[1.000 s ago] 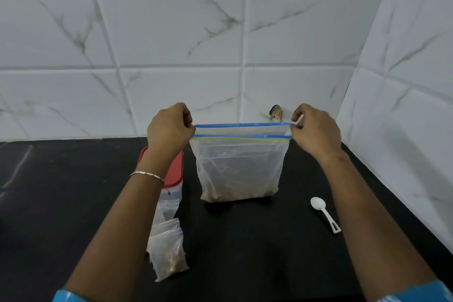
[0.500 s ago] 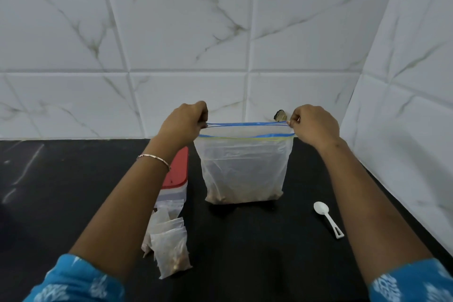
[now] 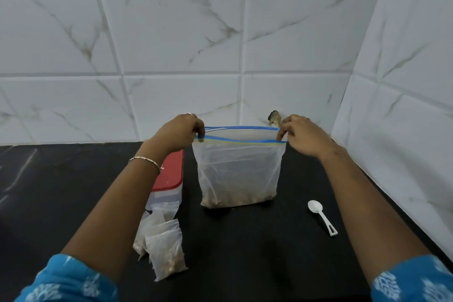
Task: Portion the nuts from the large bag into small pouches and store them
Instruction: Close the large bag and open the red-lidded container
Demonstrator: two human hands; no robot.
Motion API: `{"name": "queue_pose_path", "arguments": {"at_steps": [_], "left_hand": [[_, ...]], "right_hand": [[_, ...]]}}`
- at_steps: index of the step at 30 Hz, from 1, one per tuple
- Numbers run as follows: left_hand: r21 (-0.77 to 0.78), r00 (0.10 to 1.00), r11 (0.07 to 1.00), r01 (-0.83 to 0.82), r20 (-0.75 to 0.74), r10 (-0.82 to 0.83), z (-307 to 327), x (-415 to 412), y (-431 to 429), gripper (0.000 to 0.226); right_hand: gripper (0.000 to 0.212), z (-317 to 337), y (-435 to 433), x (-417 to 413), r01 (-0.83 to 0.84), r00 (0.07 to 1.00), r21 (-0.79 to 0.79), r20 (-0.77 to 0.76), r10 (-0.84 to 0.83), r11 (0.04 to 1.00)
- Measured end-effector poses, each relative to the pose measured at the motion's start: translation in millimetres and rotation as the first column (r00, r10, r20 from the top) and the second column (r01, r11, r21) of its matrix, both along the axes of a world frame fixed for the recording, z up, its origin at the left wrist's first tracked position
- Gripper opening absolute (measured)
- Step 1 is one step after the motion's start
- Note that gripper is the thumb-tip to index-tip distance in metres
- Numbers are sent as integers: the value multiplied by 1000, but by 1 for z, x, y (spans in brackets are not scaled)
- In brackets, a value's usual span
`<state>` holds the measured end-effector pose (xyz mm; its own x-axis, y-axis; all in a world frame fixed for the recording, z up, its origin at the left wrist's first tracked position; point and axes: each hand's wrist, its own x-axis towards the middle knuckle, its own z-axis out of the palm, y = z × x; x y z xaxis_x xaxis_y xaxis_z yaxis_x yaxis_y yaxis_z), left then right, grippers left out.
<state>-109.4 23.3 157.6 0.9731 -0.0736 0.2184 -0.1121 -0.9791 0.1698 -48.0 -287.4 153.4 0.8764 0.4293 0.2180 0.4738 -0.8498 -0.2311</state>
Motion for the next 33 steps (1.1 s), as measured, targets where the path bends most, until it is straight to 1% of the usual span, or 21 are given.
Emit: {"name": "queue_pose_path", "arguments": {"at_steps": [2, 4, 6, 7, 9, 11, 14, 15, 17, 18, 19, 20, 21, 23, 24, 26, 27, 29, 31, 32, 33], "left_hand": [[-63, 1000, 998, -21, 12, 22, 0, 0, 5, 34], [-112, 999, 993, -29, 37, 33, 1, -1, 8, 34], [-129, 998, 991, -27, 55, 34, 4, -2, 10, 34], [-124, 998, 992, -25, 57, 32, 5, -2, 11, 33], [-100, 998, 994, -32, 53, 37, 8, -1, 14, 32], [-59, 998, 996, -59, 28, 61, 10, -3, 18, 32], [-27, 995, 996, -89, 34, 90, 11, -7, 21, 21], [-58, 994, 994, -93, 49, 96, 11, -8, 21, 15], [-208, 993, 974, -85, 57, 99, 11, -10, 22, 4], [-310, 995, 948, -73, 46, 92, 11, -10, 23, 8], [-436, 997, 898, -59, 19, 74, 8, -10, 25, 14], [-578, 999, 815, -46, -11, 48, 6, -10, 26, 17], [-702, 999, 712, -32, -26, 19, 3, -10, 27, 17], [-852, 1000, 523, 1, -13, -22, -4, -9, 27, 14], [-897, 1000, 442, 7, -7, -30, -9, -9, 25, 13], [-950, 1000, 310, 17, 14, -12, -17, -11, 19, 13], [-967, 999, 253, 24, 29, 15, -20, -11, 17, 15], [-988, 996, 145, 50, 61, 69, -27, -11, 13, 26], [-999, 993, 2, 47, 47, 105, -37, -11, 9, 36], [-998, 994, -60, 20, 13, 110, -43, -12, 7, 36], [-996, 994, -90, -17, -27, 103, -50, -13, 4, 32]], "right_hand": [[29, 4, -3, 1, 60, 997, -2, -46, -60, 998], [23, 9, -7, 1, 128, 990, 4, -60, -128, 992], [16, 13, -10, 0, 138, 989, 21, -56, -136, 990], [16, 13, -11, 1, 126, 991, 43, -54, -124, 991], [18, 13, -14, 4, 82, 994, 141, -81, -72, 987], [16, 13, -13, 6, 45, 991, 263, -132, -11, 964], [10, 10, -8, 8, 31, 992, 368, -122, 15, 929], [9, 9, -7, 9, 38, 992, 429, -128, 19, 903], [9, 7, -7, 11, 66, 980, 582, -189, 56, 810], [8, 7, -8, 12, 92, 968, 658, -236, 89, 747], [7, 7, -9, 14, 124, 951, 720, -283, 126, 683], [8, 7, -11, 15, 150, 933, 767, -319, 167, 623], [10, 7, -12, 16, 166, 918, 805, -338, 209, 570], [16, 7, -12, 18, 168, 899, 851, -339, 276, 497], [18, 6, -11, 19, 163, 896, 863, -333, 295, 478], [23, 3, -10, 20, 166, 892, 878, -328, 311, 449], [26, 1, -9, 21, 175, 892, 886, -328, 312, 430], [32, -5, -7, 24, 215, 887, 908, -335, 316, 359], [28, -16, -4, 24, 280, 870, 925, -358, 339, 258], [24, -23, -2, 23, 315, 855, 922, -378, 354, 224], [19, -33, -1, 21, 342, 842, 915, -399, 362, 214]]}}
